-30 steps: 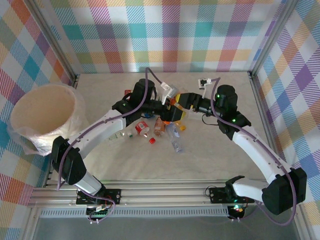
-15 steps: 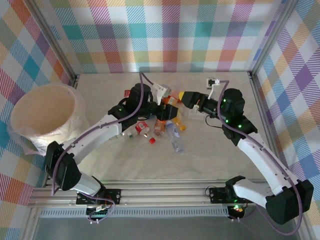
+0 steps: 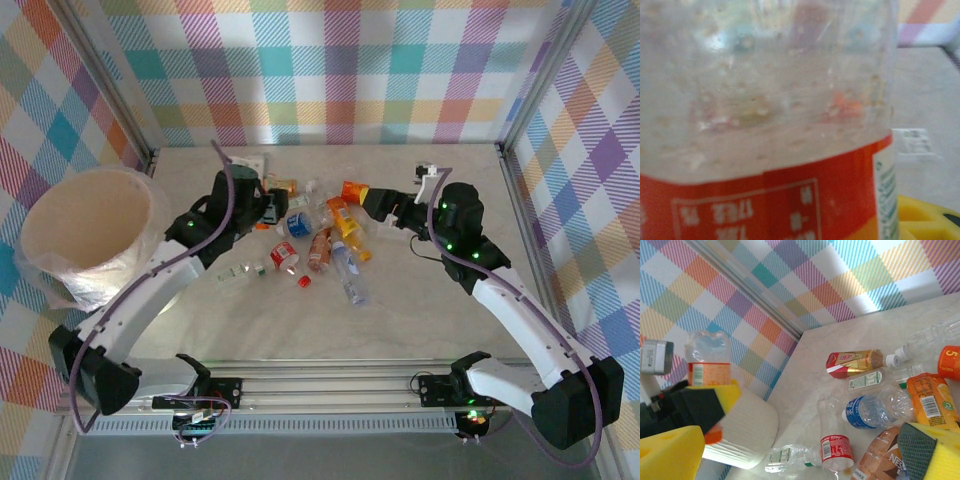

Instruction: Put the plastic bottles in the bin

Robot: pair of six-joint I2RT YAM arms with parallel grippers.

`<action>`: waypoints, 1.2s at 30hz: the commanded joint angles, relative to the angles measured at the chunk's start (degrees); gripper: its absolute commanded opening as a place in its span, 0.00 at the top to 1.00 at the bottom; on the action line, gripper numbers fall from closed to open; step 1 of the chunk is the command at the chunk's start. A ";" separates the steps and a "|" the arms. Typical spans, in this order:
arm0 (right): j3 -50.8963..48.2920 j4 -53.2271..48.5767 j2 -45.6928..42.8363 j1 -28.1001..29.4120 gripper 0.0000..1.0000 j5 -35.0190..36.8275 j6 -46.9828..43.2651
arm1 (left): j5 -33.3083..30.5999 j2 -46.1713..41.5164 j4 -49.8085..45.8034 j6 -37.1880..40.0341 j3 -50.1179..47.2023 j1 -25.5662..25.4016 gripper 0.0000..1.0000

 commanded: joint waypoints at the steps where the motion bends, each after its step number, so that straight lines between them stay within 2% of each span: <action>1: 0.91 1.37 1.07 0.23 0.00 -3.47 -3.51 | -15.24 -2.99 -10.58 -0.71 4.73 1.13 0.70; 5: 2.35 0.22 2.41 0.23 0.00 -5.02 -4.06 | -25.93 -4.12 -15.94 -0.11 8.87 2.08 0.69; 11: 3.43 -1.39 3.46 0.23 0.00 -5.99 -4.34 | -31.60 -3.43 -20.29 1.64 16.45 7.80 0.69; 21: 3.52 -2.84 2.30 0.23 0.00 -6.61 -8.13 | -26.23 -4.17 -16.92 1.76 14.04 27.79 0.68; 32: 2.81 -3.73 1.36 0.23 0.00 -4.43 -10.92 | -16.59 -5.35 -19.16 -4.14 6.76 50.67 0.68; 36: 2.84 -3.60 1.82 0.23 0.00 -4.05 -10.45 | -15.22 -4.59 -19.64 -4.91 4.72 56.85 0.67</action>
